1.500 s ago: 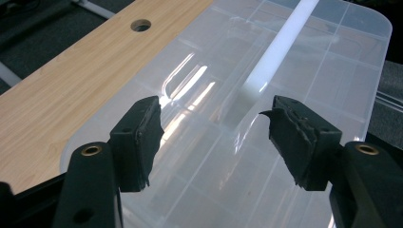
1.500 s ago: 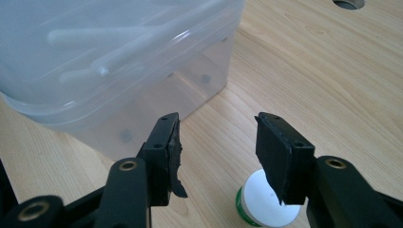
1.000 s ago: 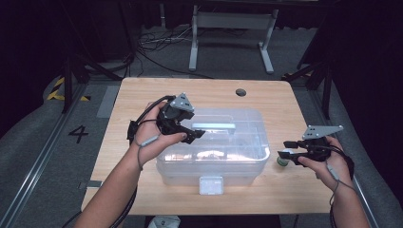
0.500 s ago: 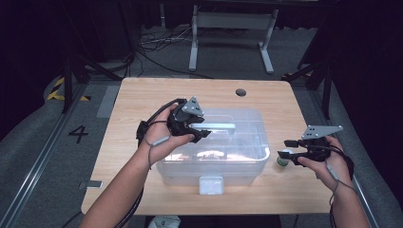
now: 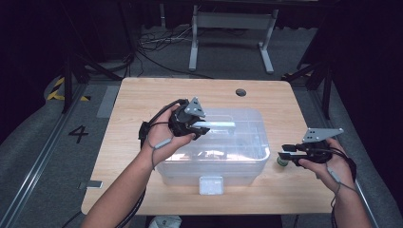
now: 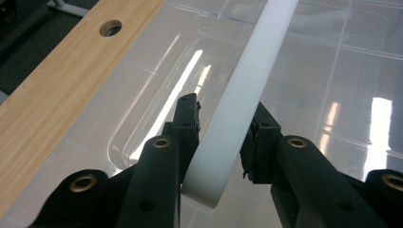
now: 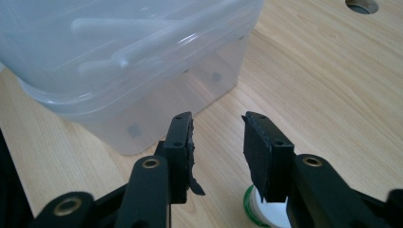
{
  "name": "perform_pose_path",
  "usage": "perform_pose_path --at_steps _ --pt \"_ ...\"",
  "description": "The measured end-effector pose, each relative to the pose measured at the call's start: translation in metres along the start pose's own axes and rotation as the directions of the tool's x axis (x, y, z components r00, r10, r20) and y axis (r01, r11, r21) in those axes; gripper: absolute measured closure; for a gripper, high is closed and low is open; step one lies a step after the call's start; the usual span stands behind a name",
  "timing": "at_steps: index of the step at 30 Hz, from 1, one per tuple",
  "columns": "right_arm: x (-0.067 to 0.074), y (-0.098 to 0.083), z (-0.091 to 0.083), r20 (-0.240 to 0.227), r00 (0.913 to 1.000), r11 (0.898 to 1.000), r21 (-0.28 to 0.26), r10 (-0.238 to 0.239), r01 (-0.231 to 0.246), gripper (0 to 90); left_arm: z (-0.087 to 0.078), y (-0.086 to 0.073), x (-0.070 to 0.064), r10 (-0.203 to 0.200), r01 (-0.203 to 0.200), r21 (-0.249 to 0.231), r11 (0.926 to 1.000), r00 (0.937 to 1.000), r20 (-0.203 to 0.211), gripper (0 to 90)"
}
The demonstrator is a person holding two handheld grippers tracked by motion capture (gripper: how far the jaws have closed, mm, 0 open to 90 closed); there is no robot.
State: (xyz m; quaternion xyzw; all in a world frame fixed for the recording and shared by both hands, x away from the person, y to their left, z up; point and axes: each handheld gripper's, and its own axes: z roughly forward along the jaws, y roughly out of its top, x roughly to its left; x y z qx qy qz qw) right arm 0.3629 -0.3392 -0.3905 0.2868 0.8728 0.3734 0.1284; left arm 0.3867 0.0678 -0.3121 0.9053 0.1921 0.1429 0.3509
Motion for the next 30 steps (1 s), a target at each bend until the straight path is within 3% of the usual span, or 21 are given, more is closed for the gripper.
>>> perform_pose_path --at_steps 4,8,23,28,30 --pt "0.003 0.002 -0.005 0.023 0.9997 1.000 -0.005 -0.001 0.001 67.2 -0.001 0.004 0.000 0.008 -0.008 0.018 0.9998 0.9998 -0.017 71.1" --pt "0.007 0.002 -0.011 0.015 0.9998 1.000 -0.028 0.012 -0.012 67.9 -0.003 0.007 0.003 0.004 -0.004 0.005 1.0000 0.9995 -0.030 71.0" --pt "0.018 0.003 -0.026 0.011 0.9991 0.998 -0.058 0.041 -0.040 74.7 -0.008 0.025 0.024 -0.028 0.028 0.037 0.9989 0.9996 -0.008 70.5" --pt "0.021 0.004 -0.028 0.006 0.9993 0.997 -0.066 0.037 -0.037 78.7 -0.008 0.029 0.030 -0.039 0.039 0.043 0.9983 0.9992 -0.003 70.3" --pt "0.022 0.004 -0.029 -0.001 0.9995 0.997 -0.064 0.032 -0.032 84.2 -0.008 0.030 0.032 -0.045 0.045 0.045 0.9980 0.9990 0.000 70.3"
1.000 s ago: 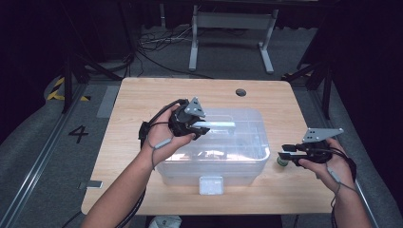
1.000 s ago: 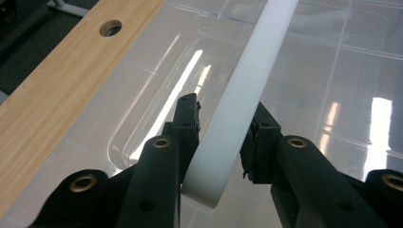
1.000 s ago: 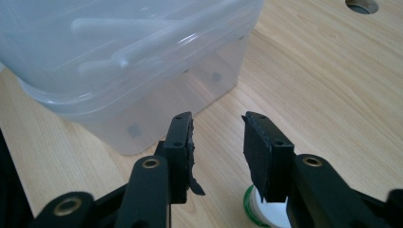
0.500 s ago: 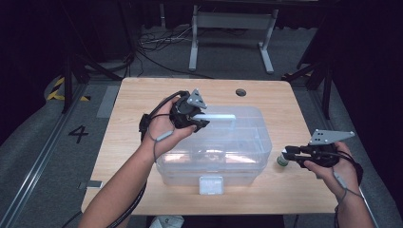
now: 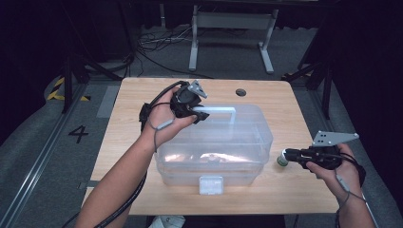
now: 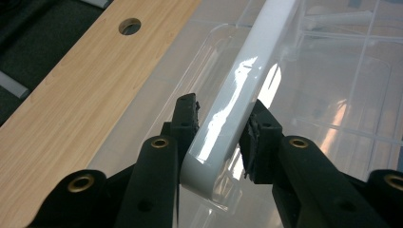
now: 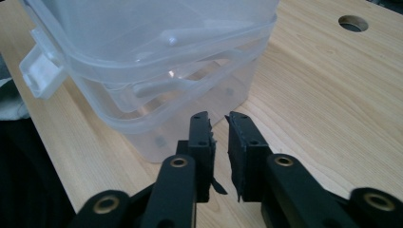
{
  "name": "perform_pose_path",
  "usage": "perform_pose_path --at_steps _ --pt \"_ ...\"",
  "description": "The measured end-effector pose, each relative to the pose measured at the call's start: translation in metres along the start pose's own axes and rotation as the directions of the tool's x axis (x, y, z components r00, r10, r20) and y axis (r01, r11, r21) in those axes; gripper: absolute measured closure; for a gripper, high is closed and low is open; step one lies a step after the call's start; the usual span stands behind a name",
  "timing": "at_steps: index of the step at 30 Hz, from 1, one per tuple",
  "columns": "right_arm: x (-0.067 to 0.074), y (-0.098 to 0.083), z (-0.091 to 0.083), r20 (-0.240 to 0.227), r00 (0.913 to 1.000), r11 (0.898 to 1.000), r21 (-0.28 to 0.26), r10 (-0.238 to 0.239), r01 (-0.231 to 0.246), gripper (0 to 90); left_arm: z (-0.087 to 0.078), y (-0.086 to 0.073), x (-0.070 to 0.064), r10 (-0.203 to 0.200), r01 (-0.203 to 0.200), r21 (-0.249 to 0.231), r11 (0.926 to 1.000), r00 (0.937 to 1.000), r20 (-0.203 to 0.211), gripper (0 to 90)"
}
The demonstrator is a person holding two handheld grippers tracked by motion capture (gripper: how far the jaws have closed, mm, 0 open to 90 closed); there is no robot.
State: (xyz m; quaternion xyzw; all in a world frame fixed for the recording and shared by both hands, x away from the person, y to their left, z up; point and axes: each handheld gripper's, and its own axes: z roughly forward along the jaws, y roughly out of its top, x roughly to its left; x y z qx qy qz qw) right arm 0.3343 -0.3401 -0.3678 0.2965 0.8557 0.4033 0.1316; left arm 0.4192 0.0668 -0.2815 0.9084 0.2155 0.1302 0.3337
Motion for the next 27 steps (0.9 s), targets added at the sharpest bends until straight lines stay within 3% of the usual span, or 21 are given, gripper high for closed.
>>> perform_pose_path --at_steps 2,12,19,27 --pt "0.001 0.000 0.000 -0.013 0.9999 1.000 0.001 -0.006 0.006 90.0 0.000 0.002 0.002 -0.006 0.006 0.010 0.9999 0.9999 0.008 70.3" --pt "0.009 0.004 0.003 -0.056 0.9983 1.000 0.002 -0.017 0.017 90.0 0.000 0.010 0.016 -0.035 0.034 0.026 0.9991 0.9981 0.051 70.3" --pt "0.016 0.006 0.008 -0.112 0.9934 0.999 -0.038 -0.024 0.020 90.0 0.001 0.014 0.023 -0.059 0.056 0.039 0.9977 0.9956 0.073 70.3" --pt "0.021 0.008 0.015 -0.193 0.9804 0.994 -0.103 -0.041 0.021 90.0 0.001 0.016 0.028 -0.069 0.065 0.044 0.9969 0.9941 0.084 70.2"
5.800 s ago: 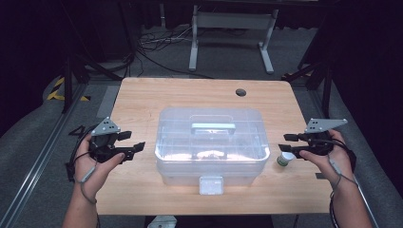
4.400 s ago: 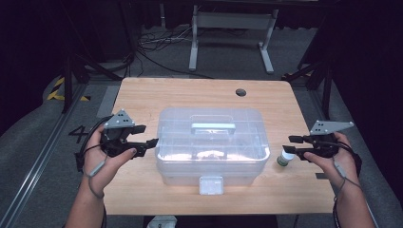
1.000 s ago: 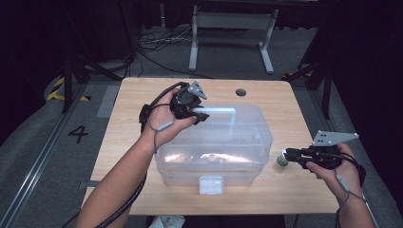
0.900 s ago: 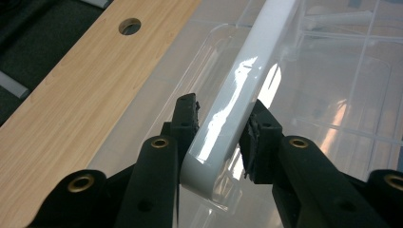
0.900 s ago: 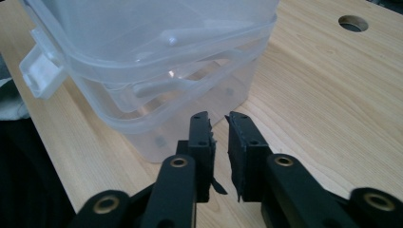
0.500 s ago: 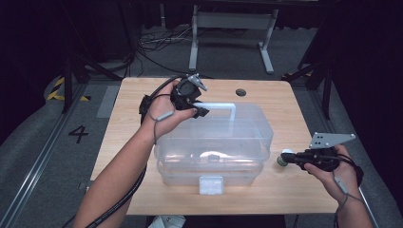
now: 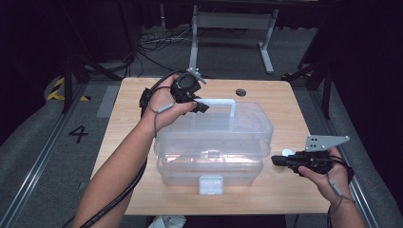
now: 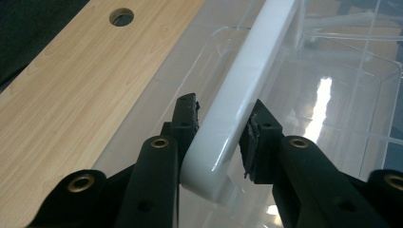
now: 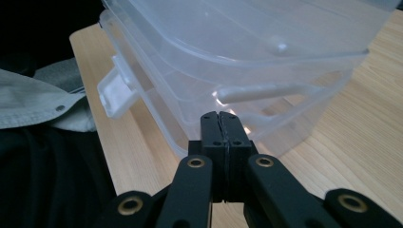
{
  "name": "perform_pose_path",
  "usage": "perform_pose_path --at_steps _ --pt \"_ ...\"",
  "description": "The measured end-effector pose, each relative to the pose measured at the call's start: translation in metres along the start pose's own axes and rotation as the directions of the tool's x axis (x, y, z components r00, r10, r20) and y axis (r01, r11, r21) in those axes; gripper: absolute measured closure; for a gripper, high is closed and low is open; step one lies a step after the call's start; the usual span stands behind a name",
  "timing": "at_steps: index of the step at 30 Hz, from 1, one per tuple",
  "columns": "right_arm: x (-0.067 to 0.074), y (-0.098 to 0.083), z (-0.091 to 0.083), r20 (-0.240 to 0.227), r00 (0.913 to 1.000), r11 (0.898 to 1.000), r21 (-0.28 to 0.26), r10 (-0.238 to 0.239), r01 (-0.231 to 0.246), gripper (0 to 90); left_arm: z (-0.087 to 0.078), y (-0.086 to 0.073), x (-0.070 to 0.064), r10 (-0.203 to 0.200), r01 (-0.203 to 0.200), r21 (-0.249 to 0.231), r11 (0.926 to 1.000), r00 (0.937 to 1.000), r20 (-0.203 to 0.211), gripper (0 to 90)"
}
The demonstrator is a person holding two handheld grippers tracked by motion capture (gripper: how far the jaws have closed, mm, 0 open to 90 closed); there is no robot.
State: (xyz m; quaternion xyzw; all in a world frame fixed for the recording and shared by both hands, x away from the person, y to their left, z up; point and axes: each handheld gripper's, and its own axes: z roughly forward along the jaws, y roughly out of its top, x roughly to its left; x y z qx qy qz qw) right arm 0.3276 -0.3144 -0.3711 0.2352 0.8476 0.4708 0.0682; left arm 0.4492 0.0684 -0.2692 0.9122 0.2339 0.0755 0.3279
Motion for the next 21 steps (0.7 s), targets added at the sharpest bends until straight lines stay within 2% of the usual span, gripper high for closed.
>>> perform_pose_path --at_steps 3,9,14,20,21 --pt "0.001 0.001 0.003 -0.014 0.9999 1.000 -0.030 -0.007 0.007 90.0 0.000 0.002 0.002 -0.006 0.006 0.003 1.0000 1.0000 0.001 70.1" --pt "0.003 0.004 0.010 -0.022 0.9996 0.999 -0.048 -0.018 0.017 90.0 0.000 0.005 0.008 -0.021 0.021 0.005 0.9998 0.9997 0.009 69.9" --pt "0.004 0.008 0.013 0.000 0.9997 0.995 -0.092 -0.024 0.024 90.0 0.000 0.008 0.012 -0.028 0.028 0.023 0.9993 0.9993 0.025 70.1" --pt "0.003 0.009 0.018 0.011 0.9997 0.994 -0.106 -0.020 0.021 90.0 -0.001 0.009 0.012 -0.027 0.026 0.031 0.9992 0.9991 0.031 70.3" --pt "0.003 0.009 0.018 0.017 0.9996 0.992 -0.124 -0.021 0.023 90.0 -0.001 0.009 0.012 -0.026 0.025 0.032 0.9992 0.9991 0.033 70.4"
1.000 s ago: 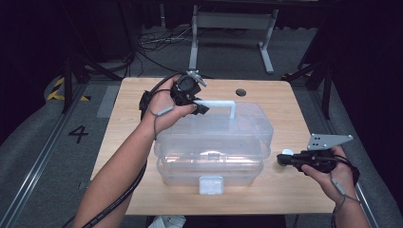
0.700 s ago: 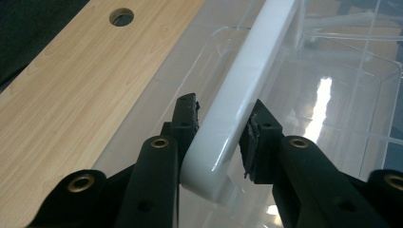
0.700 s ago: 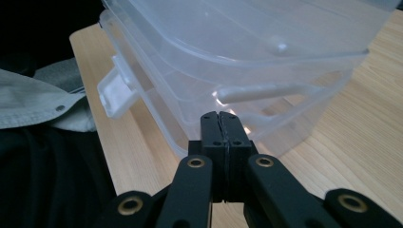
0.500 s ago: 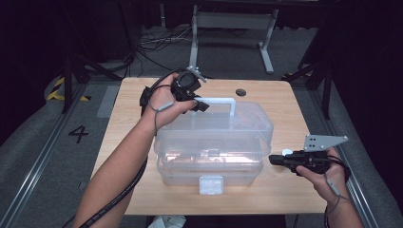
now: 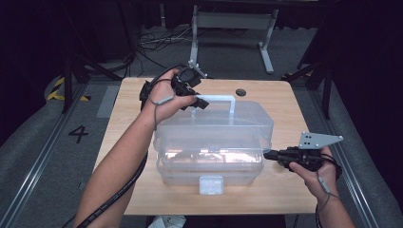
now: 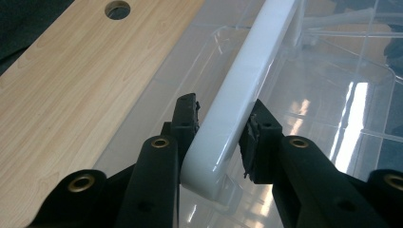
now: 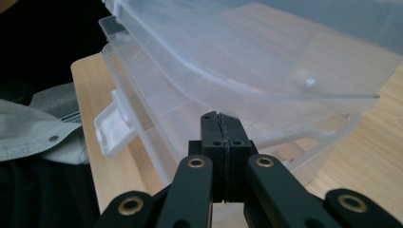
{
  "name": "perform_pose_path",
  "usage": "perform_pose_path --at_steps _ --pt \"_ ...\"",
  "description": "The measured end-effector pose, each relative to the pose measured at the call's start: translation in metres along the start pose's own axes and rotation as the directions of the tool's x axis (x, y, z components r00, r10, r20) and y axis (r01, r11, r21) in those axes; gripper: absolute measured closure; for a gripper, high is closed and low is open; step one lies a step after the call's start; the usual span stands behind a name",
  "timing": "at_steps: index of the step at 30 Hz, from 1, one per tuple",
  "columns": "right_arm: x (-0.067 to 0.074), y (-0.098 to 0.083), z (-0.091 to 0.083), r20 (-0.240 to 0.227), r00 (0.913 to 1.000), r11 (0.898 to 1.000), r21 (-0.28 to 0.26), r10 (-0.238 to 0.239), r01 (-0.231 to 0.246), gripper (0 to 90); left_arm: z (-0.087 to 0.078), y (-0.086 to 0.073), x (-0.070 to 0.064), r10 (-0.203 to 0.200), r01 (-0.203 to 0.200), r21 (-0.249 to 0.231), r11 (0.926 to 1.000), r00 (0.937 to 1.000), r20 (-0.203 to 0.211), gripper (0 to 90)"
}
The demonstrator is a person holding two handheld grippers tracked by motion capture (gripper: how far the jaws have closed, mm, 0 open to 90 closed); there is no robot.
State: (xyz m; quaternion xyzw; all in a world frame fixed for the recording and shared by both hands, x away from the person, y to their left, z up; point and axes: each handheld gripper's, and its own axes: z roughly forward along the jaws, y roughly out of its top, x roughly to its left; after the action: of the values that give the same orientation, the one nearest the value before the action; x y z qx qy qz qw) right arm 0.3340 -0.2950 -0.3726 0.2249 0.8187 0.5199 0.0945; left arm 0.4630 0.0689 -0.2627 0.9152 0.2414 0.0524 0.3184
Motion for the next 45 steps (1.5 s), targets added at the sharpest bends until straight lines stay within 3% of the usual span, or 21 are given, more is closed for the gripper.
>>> perform_pose_path --at_steps 9,11,14,17,21,23,26,27,29,32,40,45 --pt "0.001 0.000 0.000 0.019 0.9998 1.000 -0.009 -0.007 0.007 90.0 -0.002 -0.003 0.000 -0.010 0.010 -0.041 0.9991 0.9998 0.015 67.9" --pt "0.001 0.001 0.000 0.026 0.9996 1.000 -0.009 -0.010 0.010 90.0 -0.005 -0.003 -0.003 -0.006 0.006 -0.016 0.9999 1.0000 -0.003 57.5" --pt "0.001 0.001 0.000 0.025 0.9996 1.000 -0.008 -0.013 0.013 90.0 -0.012 -0.003 -0.007 0.015 -0.016 -0.010 0.9998 0.9978 -0.065 46.0" --pt "0.001 0.002 0.000 0.022 0.9997 1.000 -0.002 -0.013 0.013 90.0 -0.017 -0.005 -0.008 0.008 -0.011 -0.036 0.9993 0.9956 -0.093 43.2" --pt "0.001 0.003 0.001 0.026 0.9995 1.000 0.004 -0.017 0.017 90.0 -0.028 -0.009 -0.010 0.002 -0.009 -0.081 0.9967 0.9959 -0.090 42.8" --pt "0.001 0.004 0.000 0.027 0.9995 1.000 0.006 -0.018 0.018 90.0 -0.035 -0.011 -0.015 0.009 -0.020 -0.103 0.9944 0.9948 -0.101 47.7" --pt "-0.001 0.006 0.000 0.028 0.9994 1.000 0.004 -0.019 0.018 90.0 -0.042 -0.012 -0.020 0.022 -0.034 -0.096 0.9948 0.9912 -0.130 65.1" --pt "-0.001 0.007 0.000 0.030 0.9993 1.000 0.005 -0.020 0.020 90.0 -0.046 -0.012 -0.022 0.032 -0.045 -0.096 0.9944 0.9902 -0.136 65.1" --pt "-0.002 0.008 0.001 0.027 0.9995 1.000 0.001 -0.018 0.018 90.0 -0.052 -0.014 -0.025 0.026 -0.037 -0.129 0.9909 0.9954 -0.092 77.2" --pt "-0.004 0.010 0.001 0.028 0.9994 1.000 -0.002 -0.020 0.020 90.0 -0.061 -0.018 -0.029 0.022 -0.035 -0.150 0.9881 0.9956 -0.092 89.1" --pt "-0.008 0.017 0.002 0.031 0.9992 1.000 -0.010 -0.024 0.024 90.0 -0.076 -0.027 -0.043 0.015 -0.027 -0.178 0.9837 0.9977 -0.067 90.0" --pt "-0.011 0.020 0.004 0.033 0.9993 1.000 -0.015 -0.017 0.018 90.0 -0.084 -0.034 -0.059 0.032 -0.041 -0.186 0.9818 0.9982 -0.051 90.0"
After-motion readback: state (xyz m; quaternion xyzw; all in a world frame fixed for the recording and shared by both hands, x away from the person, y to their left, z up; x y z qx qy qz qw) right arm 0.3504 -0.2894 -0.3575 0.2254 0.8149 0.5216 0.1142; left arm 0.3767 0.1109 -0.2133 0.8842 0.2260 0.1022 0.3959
